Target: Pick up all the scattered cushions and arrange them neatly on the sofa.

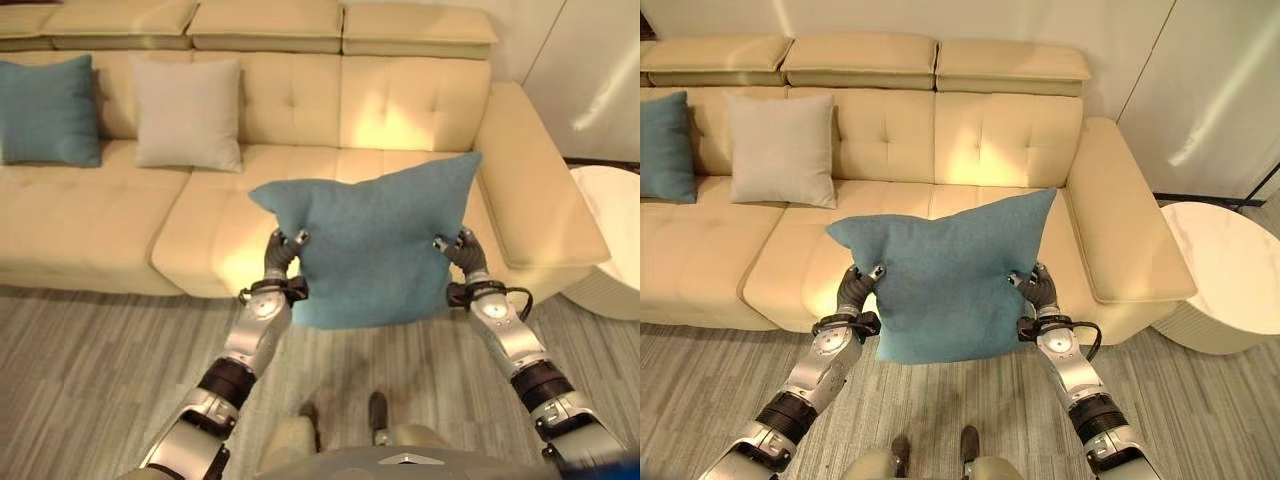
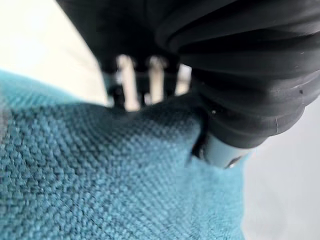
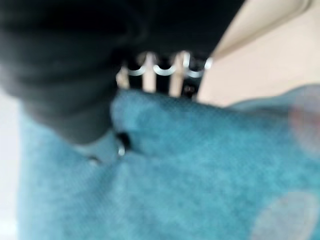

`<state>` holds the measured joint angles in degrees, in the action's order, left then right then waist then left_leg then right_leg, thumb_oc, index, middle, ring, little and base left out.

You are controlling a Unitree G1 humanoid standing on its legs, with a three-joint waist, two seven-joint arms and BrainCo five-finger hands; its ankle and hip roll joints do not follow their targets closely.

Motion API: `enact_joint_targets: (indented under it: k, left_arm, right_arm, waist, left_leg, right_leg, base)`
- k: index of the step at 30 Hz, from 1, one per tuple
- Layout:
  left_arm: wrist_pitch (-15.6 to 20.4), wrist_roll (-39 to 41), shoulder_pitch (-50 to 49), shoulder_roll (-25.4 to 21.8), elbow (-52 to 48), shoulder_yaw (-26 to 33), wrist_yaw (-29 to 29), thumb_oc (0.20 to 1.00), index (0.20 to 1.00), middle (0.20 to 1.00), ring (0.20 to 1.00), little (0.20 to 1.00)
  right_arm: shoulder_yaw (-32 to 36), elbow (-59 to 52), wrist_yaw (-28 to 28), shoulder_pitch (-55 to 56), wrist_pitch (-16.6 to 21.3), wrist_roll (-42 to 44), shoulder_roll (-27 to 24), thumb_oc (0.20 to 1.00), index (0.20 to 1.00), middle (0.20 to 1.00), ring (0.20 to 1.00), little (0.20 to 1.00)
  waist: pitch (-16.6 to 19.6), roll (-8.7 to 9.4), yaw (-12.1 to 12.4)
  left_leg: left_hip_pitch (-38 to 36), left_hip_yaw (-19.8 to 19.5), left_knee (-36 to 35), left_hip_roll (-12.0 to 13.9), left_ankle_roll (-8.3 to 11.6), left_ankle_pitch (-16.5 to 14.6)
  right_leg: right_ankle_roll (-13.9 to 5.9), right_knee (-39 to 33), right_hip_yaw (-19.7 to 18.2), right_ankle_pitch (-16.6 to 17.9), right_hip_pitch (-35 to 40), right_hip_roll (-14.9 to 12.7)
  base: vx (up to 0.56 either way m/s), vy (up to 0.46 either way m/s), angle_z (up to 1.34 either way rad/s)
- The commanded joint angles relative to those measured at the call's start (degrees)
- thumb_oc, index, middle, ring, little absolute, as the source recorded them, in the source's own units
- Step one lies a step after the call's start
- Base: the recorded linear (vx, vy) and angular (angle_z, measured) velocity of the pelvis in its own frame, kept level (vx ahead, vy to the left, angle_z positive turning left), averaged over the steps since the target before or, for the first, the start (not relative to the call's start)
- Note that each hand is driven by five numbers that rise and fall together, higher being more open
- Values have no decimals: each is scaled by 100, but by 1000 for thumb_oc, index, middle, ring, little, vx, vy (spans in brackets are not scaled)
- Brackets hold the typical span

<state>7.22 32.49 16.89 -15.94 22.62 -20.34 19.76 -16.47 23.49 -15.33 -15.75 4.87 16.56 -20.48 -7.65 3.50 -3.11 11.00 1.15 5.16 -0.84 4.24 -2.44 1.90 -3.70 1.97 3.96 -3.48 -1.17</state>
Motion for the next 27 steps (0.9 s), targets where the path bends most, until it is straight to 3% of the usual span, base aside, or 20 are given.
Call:
enact_joint_targets:
  k: [1, 4, 5, 6, 7, 8, 10, 13, 15, 17, 21, 23, 24, 25, 27]
  left_arm:
    - [455, -66, 570, 266, -495, -299, -356, 200, 200, 200, 200, 200]
    - [465, -157, 619, 216, -546, -296, -339, 200, 200, 200, 200, 200]
    - [464, -159, 609, 191, -644, -265, -326, 200, 200, 200, 200, 200]
    - [466, -191, 668, 107, -670, -281, -336, 200, 200, 200, 200, 200]
    - [466, -191, 669, 106, -670, -280, -336, 200, 200, 200, 200, 200]
    - [472, -240, 704, 78, -713, -219, -298, 200, 200, 200, 200, 200]
    - [491, -226, 647, 98, -672, -189, -330, 200, 200, 200, 200, 200]
    - [486, -205, 616, 122, -648, -150, -377, 200, 200, 200, 200, 200]
    - [494, -203, 544, 151, -614, -146, -401, 200, 200, 200, 200, 200]
    - [503, -175, 489, 200, -590, -220, -456, 200, 200, 200, 200, 200]
    - [479, -104, 360, 363, -572, -299, -571, 200, 200, 200, 200, 200]
    - [480, -17, 392, 407, -527, -367, -656, 200, 200, 200, 200, 200]
    - [481, 18, 476, 443, -473, -434, -683, 200, 200, 200, 200, 200]
    - [467, 93, 524, 482, -433, -460, -651, 200, 200, 200, 200, 200]
    - [425, 70, 527, 504, -440, -486, -670, 200, 200, 200, 200, 200]
  right_arm:
    - [27, -758, 76, -419, 710, 29, 405, 200, 200, 200, 200, 200]
    - [12, -735, 94, -522, 750, -8, 483, 200, 200, 200, 200, 200]
    - [-10, -728, 118, -605, 724, -43, 483, 200, 200, 200, 200, 200]
    - [-66, -678, 137, -735, 738, -26, 511, 200, 200, 200, 200, 200]
    - [-66, -676, 138, -738, 739, -26, 512, 200, 200, 200, 200, 200]
    - [-106, -668, 148, -800, 708, -43, 561, 200, 200, 200, 200, 200]
    - [-181, -590, 216, -923, 674, -14, 499, 200, 200, 200, 200, 200]
    - [-211, -588, 269, -920, 679, 15, 448, 200, 200, 200, 200, 200]
    - [-239, -617, 320, -849, 663, -25, 433, 200, 200, 200, 200, 200]
    - [-227, -691, 366, -717, 637, -99, 359, 200, 200, 200, 200, 200]
    - [-134, -801, 362, -528, 631, -145, 213, 200, 200, 200, 200, 200]
    - [-24, -884, 336, -416, 667, -126, 156, 200, 200, 200, 200, 200]
    - [-36, -863, 310, -449, 682, -117, 132, 200, 200, 200, 200, 200]
    - [-80, -878, 257, -483, 666, -131, 91, 200, 200, 200, 200, 200]
    - [-26, -867, 242, -429, 638, -99, 100, 200, 200, 200, 200, 200]
  waist:
    - [324, -191, -34]
    - [320, -208, 25]
    - [256, -212, 67]
    - [173, -220, 37]
    - [169, -216, 42]
    - [159, -258, 95]
    - [248, -265, 46]
    - [271, -216, -33]
    - [258, -194, -76]
    - [288, -158, -151]
    - [456, -204, -225]
    - [431, -176, -316]
    - [368, -100, -322]
    - [305, -14, -303]
    - [307, 9, -274]
  left_leg:
    - [-178, -24, -139, -10, 7, 677]
    - [-413, 60, -163, -96, -225, 482]
    - [-519, 137, -94, -141, -348, 355]
    - [-632, 134, -60, -123, -421, 294]
    - [-635, 140, -60, -125, -421, 291]
    - [-691, 144, 0, -121, -466, 134]
    - [-869, 113, -95, -189, -467, 32]
    - [-1116, 59, -205, -290, -439, -117]
    - [-1297, -2, -235, -285, -388, -224]
    - [-1384, -134, -195, -278, -321, -261]
    - [-1426, -280, -3, -78, -91, -114]
    - [-1059, -187, 732, 89, 201, 302]
    - [-774, -183, 1203, 120, 249, 418]
    - [-577, -128, 1467, 180, 170, 453]
    - [-483, -8, 1096, 178, 94, 322]
  right_leg:
    - [-698, 877, -550, -598, 247, 198]
    - [-879, 1545, -635, -639, 116, 7]
    - [-1027, 2151, -641, -314, -160, -142]
    - [-1022, 2667, -750, -172, -399, -94]
    - [-1022, 2682, -757, -180, -405, -95]
    - [-951, 2657, -571, -243, -597, -249]
    - [-942, 1882, -627, -313, -732, -115]
    - [-1063, 841, -655, 42, -933, -21]
    - [-1120, 589, -513, 202, -1001, -15]
    - [-1111, 679, -711, 187, -916, 34]
    - [-930, 628, -726, 125, -673, 119]
    - [-817, 580, -629, 101, -519, 86]
    - [-753, 547, -595, 93, -460, 50]
    - [-647, 512, -550, 30, -360, 57]
    - [-652, 452, -502, -31, -261, 29]
  base:
    - [244, 174, -54]
    - [193, 180, -96]
    - [160, 201, -72]
    - [111, 135, -39]
    - [138, 103, -22]
    - [192, 68, -15]
    - [260, 35, -26]
    - [246, -40, -32]
    - [250, -88, 7]
    - [248, -141, 26]
    - [238, -161, 67]
    - [124, -195, 19]
    - [86, -282, 43]
    - [101, -246, 48]
    - [145, -129, 45]
